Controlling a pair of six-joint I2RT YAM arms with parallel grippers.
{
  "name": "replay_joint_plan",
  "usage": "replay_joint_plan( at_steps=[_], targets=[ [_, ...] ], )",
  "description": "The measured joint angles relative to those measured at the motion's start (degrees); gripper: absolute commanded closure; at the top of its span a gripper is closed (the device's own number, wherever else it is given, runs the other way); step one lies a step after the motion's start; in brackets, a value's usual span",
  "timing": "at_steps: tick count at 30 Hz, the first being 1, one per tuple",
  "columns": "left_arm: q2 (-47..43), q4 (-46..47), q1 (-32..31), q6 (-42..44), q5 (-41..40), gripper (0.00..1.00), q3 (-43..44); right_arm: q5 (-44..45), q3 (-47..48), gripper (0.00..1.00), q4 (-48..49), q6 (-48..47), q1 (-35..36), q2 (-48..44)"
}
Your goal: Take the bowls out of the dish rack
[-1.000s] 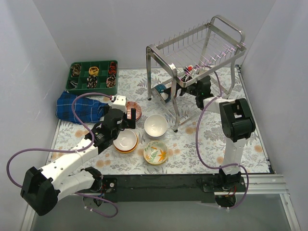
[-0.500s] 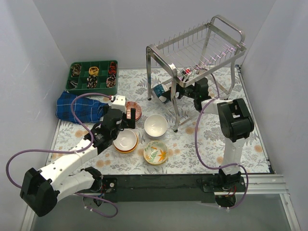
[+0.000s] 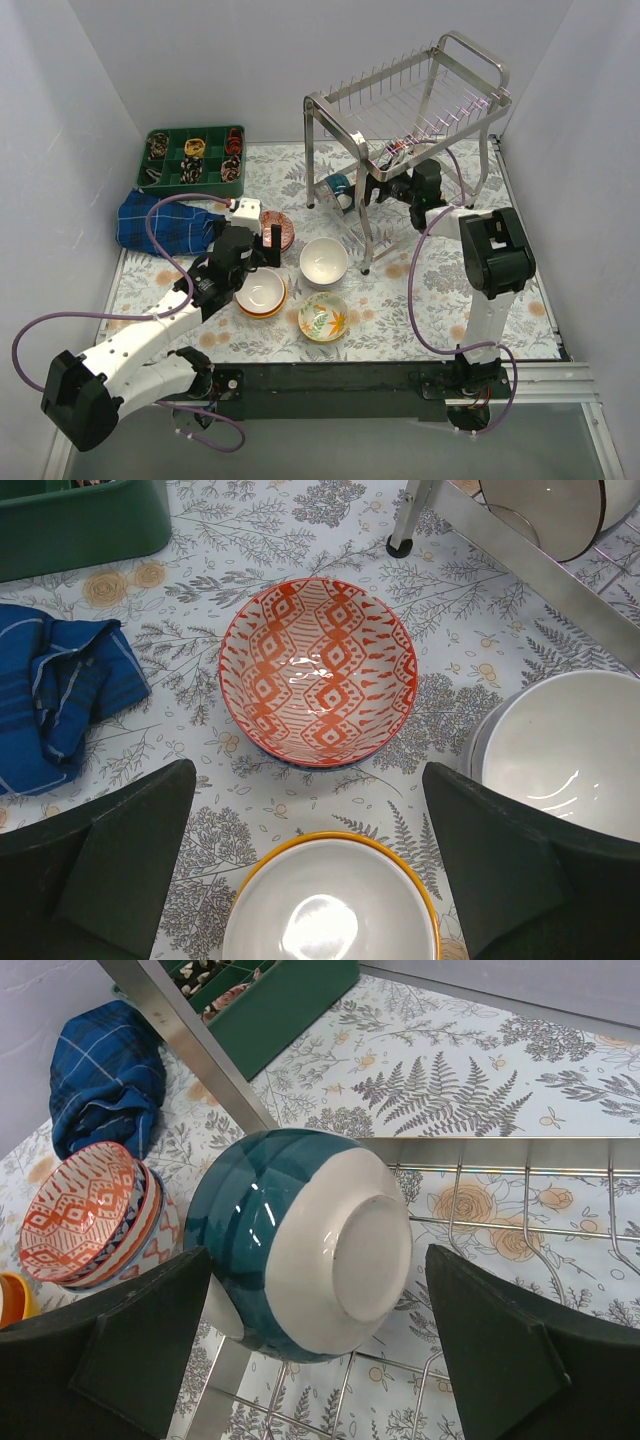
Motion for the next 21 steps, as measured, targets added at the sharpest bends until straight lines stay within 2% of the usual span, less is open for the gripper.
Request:
replay_joint_plan(
  at_steps=[11,21],
  targets=[
    [-0.1,0.0,0.0,0.0,0.3,0.02,0.0,1.2,-1.8,0.04,-0.5,0.7,-0.5,-3.2],
    [-0.1,0.0,0.0,0.1,0.4,0.02,0.0,-2.5,-1.1,0.01,-0.6,1.7,-0.1,-3.0]
  ],
)
